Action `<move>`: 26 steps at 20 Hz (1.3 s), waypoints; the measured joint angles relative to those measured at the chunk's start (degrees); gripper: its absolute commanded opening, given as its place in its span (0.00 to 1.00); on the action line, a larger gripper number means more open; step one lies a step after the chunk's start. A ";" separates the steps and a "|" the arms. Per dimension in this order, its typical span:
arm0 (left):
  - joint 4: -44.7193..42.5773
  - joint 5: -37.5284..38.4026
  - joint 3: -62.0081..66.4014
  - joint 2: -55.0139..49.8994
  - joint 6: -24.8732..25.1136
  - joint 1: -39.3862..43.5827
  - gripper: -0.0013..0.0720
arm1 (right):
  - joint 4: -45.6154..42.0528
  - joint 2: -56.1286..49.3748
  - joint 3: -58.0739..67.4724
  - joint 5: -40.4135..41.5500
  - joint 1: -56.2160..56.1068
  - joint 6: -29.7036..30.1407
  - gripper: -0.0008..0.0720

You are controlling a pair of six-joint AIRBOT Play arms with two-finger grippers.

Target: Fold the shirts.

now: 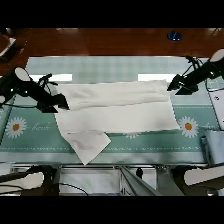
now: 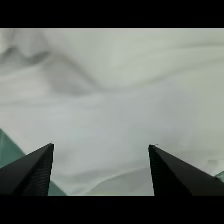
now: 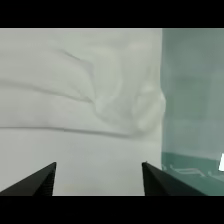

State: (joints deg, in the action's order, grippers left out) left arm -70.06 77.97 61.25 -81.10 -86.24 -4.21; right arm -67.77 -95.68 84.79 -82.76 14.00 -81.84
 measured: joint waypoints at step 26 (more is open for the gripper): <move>32.17 -26.49 -51.60 29.35 11.17 -2.73 0.05 | 22.77 34.69 -45.53 11.98 19.10 12.92 0.86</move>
State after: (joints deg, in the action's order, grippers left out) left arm -37.89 51.48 9.65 -51.75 -75.07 -6.94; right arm -44.99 -60.99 39.27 -70.78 33.10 -68.93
